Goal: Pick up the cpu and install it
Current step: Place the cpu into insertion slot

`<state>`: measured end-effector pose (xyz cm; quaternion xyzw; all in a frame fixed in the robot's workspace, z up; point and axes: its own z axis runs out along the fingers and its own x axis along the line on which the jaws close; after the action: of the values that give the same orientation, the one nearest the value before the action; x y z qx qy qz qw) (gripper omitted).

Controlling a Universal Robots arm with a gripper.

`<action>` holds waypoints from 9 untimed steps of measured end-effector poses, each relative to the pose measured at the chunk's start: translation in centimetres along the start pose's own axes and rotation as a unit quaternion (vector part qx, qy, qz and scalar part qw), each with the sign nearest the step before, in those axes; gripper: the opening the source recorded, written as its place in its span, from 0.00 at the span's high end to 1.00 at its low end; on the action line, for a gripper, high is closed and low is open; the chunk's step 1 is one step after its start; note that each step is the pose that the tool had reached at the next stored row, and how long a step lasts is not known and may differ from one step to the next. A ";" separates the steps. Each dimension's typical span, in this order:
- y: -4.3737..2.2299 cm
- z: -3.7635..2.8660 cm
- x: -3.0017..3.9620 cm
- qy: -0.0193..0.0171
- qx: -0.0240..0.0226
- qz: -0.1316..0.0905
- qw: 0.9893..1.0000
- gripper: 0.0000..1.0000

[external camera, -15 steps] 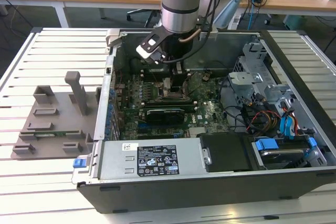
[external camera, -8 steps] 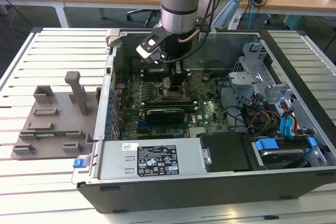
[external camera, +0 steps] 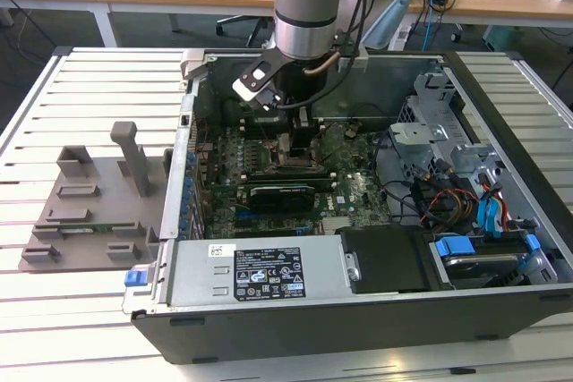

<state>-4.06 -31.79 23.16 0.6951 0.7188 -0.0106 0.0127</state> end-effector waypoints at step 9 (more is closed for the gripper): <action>0.00 0.55 0.04 0.000 0.000 0.002 1.000 0.45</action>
<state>-4.06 -31.76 22.61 0.6968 0.7171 -0.0107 0.0128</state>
